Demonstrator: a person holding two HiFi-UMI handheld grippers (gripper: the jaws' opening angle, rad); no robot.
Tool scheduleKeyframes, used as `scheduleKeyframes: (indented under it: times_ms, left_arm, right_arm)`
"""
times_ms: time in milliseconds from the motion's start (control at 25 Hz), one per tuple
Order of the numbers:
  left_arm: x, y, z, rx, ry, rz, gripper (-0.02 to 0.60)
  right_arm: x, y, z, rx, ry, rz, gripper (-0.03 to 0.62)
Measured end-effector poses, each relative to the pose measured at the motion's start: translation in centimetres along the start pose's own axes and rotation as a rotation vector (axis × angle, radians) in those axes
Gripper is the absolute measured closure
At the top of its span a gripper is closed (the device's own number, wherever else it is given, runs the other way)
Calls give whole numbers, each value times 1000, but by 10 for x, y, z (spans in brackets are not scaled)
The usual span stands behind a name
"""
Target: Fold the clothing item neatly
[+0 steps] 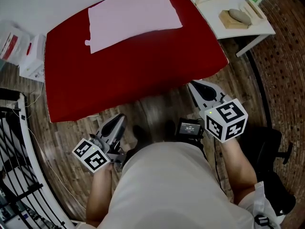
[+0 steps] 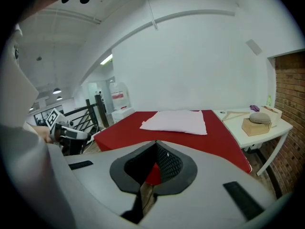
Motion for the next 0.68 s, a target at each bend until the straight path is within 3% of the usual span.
scheduleKeyframes:
  times_ms: [680]
  left_arm:
    - [-8, -4, 5, 15, -36, -13, 546]
  right_arm:
    - [0, 7, -1, -55, 0, 48, 582]
Point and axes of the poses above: the fingertips, and each gripper's own axes: z forward along the fingers, x to its left, y out of its top, the point moved 5 cm from there along -z, backward along the fingers, and after that the axes turned 8 degrees about -z, right-handed, at the moved point
